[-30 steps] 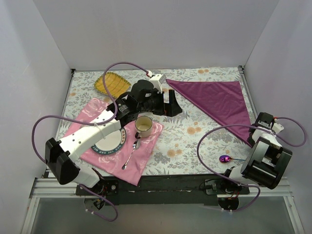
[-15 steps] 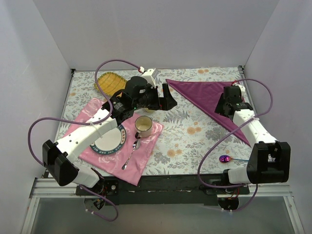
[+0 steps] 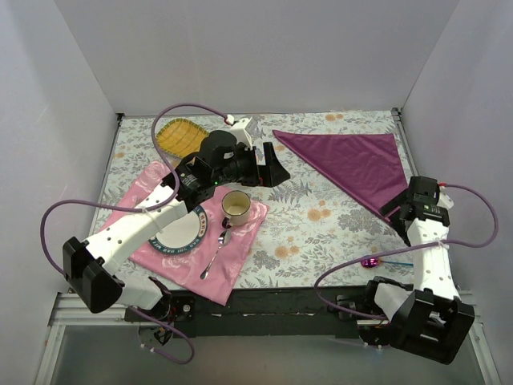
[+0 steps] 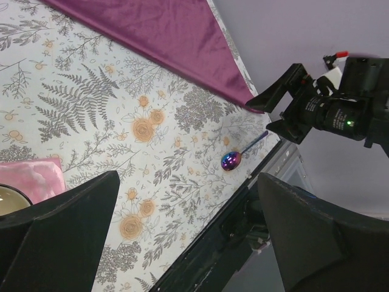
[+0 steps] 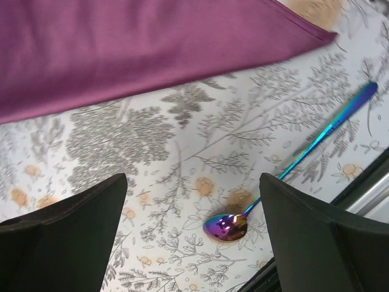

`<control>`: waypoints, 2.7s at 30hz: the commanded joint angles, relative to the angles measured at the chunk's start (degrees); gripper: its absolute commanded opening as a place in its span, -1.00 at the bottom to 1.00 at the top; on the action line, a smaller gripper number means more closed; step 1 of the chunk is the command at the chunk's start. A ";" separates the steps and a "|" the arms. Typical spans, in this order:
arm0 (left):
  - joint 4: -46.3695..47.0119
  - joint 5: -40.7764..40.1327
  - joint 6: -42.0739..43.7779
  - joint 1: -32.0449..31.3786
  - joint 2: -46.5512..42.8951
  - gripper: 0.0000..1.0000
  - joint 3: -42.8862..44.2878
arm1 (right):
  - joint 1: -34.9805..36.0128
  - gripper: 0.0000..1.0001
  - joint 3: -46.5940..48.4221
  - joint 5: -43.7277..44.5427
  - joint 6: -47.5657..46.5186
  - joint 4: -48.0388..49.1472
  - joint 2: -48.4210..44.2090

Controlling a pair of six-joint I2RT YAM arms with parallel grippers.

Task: Fold the napkin, place the utensils inside, and roll it up
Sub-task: Grab a utensil with the right arm, then pass the utensil from the right arm to the left

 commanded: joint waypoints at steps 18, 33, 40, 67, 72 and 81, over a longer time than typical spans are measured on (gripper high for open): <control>1.26 2.95 -0.83 0.18 -2.98 0.96 0.52 | -21.99 0.53 -14.88 -7.33 1.68 6.68 5.72; 3.45 2.59 -2.06 0.18 -4.74 0.96 -1.94 | -21.99 -0.52 -15.49 -8.29 1.68 4.31 4.58; 4.51 2.95 -1.97 0.18 -5.00 0.96 -2.91 | -21.99 -0.94 -13.82 -8.38 1.15 1.77 4.23; 15.57 28.77 -11.02 7.30 7.65 0.87 -4.66 | 6.90 -0.97 10.50 -32.55 7.48 12.12 4.64; 24.01 35.11 -11.21 7.30 8.45 0.79 -8.35 | 24.58 -0.97 19.75 -34.21 8.17 24.47 10.64; 26.39 31.34 -6.64 7.03 3.62 0.70 -17.14 | 35.14 -0.97 16.24 -34.13 19.34 36.74 12.40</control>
